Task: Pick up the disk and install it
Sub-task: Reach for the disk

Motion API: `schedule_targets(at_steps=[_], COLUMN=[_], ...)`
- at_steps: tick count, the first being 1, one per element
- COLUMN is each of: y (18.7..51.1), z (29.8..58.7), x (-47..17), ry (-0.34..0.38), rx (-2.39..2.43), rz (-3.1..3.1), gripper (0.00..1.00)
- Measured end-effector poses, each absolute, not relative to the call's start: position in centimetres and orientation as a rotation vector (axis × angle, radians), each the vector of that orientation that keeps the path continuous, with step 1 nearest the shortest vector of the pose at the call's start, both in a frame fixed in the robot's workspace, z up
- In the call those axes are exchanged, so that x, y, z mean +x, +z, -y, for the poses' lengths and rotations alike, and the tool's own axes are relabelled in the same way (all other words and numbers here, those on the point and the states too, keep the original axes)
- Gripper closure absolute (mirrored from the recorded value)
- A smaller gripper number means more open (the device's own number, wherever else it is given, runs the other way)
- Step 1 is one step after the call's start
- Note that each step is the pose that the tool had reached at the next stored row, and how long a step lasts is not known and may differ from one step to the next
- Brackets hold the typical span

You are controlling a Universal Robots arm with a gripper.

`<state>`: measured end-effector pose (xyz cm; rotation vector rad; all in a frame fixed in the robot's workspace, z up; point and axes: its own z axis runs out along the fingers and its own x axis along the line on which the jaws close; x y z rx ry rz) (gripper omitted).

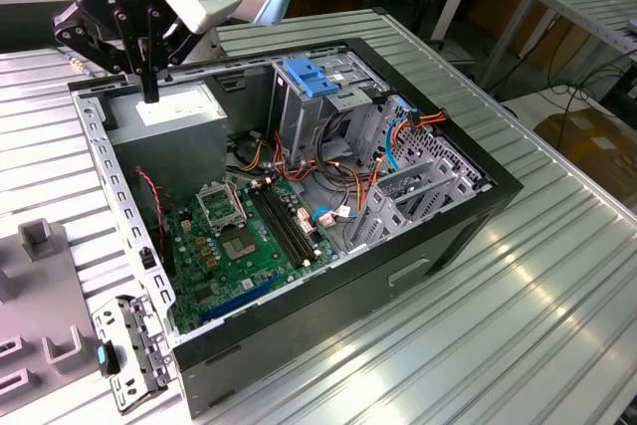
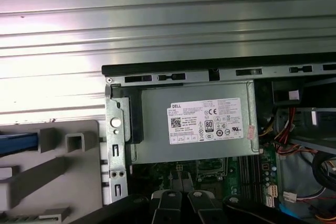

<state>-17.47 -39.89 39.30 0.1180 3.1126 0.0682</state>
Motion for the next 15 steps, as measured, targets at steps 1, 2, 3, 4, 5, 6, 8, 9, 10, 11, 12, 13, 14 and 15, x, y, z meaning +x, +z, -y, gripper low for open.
schedule_targets(at_steps=[1,2,3,4,5,6,8,9,10,11,12,13,14,15], y=[39.3,39.3,39.3,39.3,39.3,39.3,39.3,39.3,39.3,39.3,39.3,39.3,39.3,39.3], z=[39.9,39.9,39.9,39.9,39.9,39.9,39.9,39.9,39.9,39.9,39.9,39.9,39.9,39.9], x=[-17.5,-17.6,-17.7,-17.8,-17.8,-18.0,-18.1,-18.2,-18.3,-18.5,-18.6,-18.6,-18.7,-18.8], ry=[0.068,0.068,0.068,0.068,0.068,0.068,0.068,0.068,0.068,0.068,0.068,0.068,0.068,0.068], rx=[0.118,0.118,0.118,0.118,0.118,0.118,0.118,0.118,0.118,0.118,0.118,0.118,0.118,0.118], rz=[-3.112,-3.113,-3.113,-3.113,-3.113,-3.113,-3.113,-3.113,-3.113,-3.113,-3.113,-3.113,-3.113,-3.113], gripper=[0.89,0.89,0.89,0.89,0.89,0.89,0.89,0.89,0.89,0.89,0.89,0.89,0.89,0.89])
